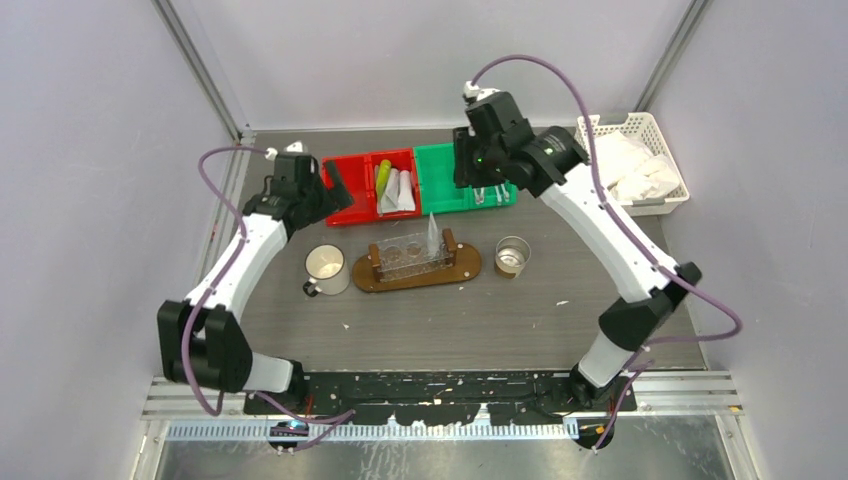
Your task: Prepare toiletry sets of a toothbrush and toothpaste on the tray
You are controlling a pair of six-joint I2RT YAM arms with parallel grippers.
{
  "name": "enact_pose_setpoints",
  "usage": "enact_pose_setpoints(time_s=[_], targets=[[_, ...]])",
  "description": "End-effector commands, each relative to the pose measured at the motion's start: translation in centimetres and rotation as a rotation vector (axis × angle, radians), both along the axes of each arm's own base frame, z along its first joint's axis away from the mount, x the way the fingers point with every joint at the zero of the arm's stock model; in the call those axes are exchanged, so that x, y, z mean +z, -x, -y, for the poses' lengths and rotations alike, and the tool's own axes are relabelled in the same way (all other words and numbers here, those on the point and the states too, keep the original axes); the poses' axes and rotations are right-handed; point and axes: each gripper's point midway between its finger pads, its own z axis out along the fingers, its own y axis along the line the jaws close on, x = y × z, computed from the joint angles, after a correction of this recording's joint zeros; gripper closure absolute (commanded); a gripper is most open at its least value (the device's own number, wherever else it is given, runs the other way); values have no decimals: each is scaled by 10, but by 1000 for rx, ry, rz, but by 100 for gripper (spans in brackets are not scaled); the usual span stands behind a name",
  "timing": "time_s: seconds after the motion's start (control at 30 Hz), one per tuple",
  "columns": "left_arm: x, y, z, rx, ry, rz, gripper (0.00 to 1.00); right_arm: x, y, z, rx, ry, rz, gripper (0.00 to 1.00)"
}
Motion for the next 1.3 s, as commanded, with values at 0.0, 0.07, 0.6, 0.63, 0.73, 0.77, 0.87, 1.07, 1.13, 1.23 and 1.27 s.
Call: enact_pose_setpoints(time_s=[0.0,0.07,0.6,0.63,0.73,0.77,0.87,1.07,1.13,1.23,1.27], targets=[[30,-46,29,-73,92,109,15,35,3,24,-82,-60,133,54],[25,-60,41,-105,133,125,20,29,11,30,-83,-61,126,54],[17,-88,72,-52,-58,511,27,-32,35,44,-37,-79,34,63],[17,-89,70,-40,-70,514,31,-36,34,46,-37,-79,26,64],[13,-93,68,-31,-99,508,42,-45,31,51,-44,-87,2,66],[11,-94,67,-26,-109,504,45,-48,31,52,-45,-90,-5,67],[5,-96,67,-23,-132,493,46,-53,29,54,-46,-95,-18,67],[-6,-106,80,-65,-139,482,60,-62,28,57,-46,-92,-34,67],[-10,-109,84,-75,-146,473,59,-65,28,57,-40,-90,-42,67],[-14,-112,87,-82,-164,469,57,-68,27,60,-45,-84,-48,67],[-15,-112,87,-83,-167,468,57,-70,27,60,-46,-82,-50,67]])
